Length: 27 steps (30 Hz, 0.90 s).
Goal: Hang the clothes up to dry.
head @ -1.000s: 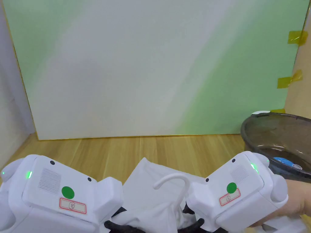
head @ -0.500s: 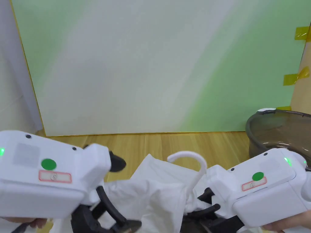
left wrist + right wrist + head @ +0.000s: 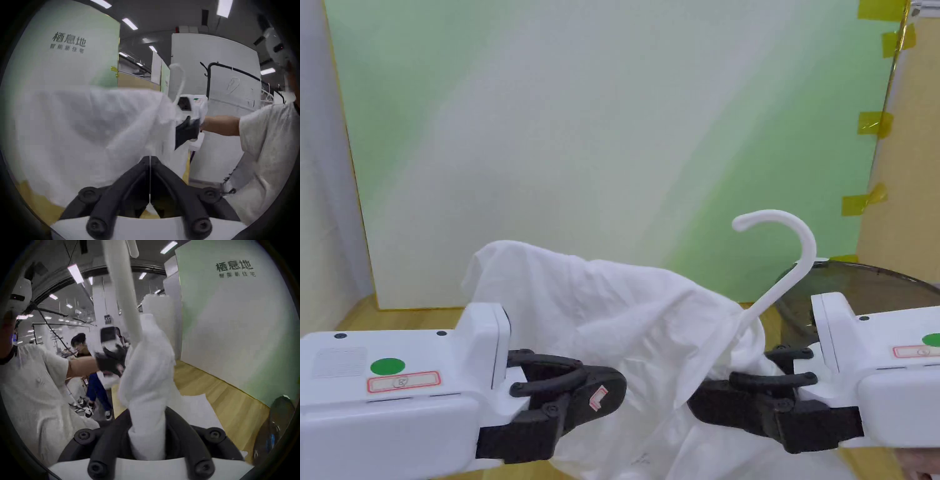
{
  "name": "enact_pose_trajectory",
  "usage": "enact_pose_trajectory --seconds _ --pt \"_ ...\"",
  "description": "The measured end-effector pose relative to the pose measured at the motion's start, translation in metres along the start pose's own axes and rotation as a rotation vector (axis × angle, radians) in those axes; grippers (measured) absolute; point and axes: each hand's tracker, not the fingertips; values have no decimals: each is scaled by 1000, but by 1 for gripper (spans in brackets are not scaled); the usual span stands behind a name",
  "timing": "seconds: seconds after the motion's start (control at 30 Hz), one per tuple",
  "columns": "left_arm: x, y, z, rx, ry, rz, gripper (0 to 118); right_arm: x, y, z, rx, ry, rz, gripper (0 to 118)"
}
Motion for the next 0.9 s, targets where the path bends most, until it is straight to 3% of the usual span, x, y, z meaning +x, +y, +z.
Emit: enact_pose_trajectory --seconds 0.03,0.07,0.1,0.17,0.2,0.23,0.27,0.33,0.37,0.4,0.43,0.57,0.6,0.63,0.67,0.73,0.77,0.8,0.9 --pt "-3 -1 -4 -10 -52 22 1 -5 -3 2 48 -48 -8 7" --pt "3 -4 -10 -5 -81 -5 1 -7 -4 3 16 19 -20 7" --pt "5 -2 -14 13 -59 -23 1 -16 -7 6 66 -50 13 7" --pt "4 -1 -11 14 -107 -21 1 -14 -13 11 53 8 -35 7" --pt "4 1 -11 17 -113 -16 1 -19 -17 16 103 -67 -9 7" --pt "5 4 -11 20 -123 -16 1 -18 -18 18 85 -28 -43 7" --pt "6 7 -11 22 -125 -17 1 -22 -22 22 134 -86 -32 7" --pt "8 11 -10 28 -131 -23 1 -15 -25 32 142 -55 -79 7" --pt "8 11 -10 32 -146 -23 1 -21 -28 37 180 -117 -45 7" --pt "7 12 -13 46 -145 -30 1 -21 -30 43 153 -81 -67 7" --pt "3 17 -16 40 -175 -16 1 -27 -34 51 202 -154 -67 7" --pt "-2 36 -49 45 -291 -70 1 -47 -50 92 245 -195 -125 7" --pt "-4 42 -60 58 -327 -75 1 -59 -55 105 282 -310 -128 7" --pt "-5 48 -72 61 -377 -81 1 -69 -60 118 276 -296 -134 7" --pt "-9 55 -86 67 -418 -90 1 -82 -67 134 309 -383 -145 7" --pt "-10 67 -116 70 -520 -108 1 -103 -77 161 305 -420 -204 7" --pt "-10 74 -134 65 -575 -119 1 -123 -82 175 331 -568 -185 7" --pt "-8 77 -150 64 -621 -136 1 -135 -87 186 304 -542 -215 7" --pt "3 93 -199 74 -768 -173 1 -192 -102 215 301 -699 -240 7"
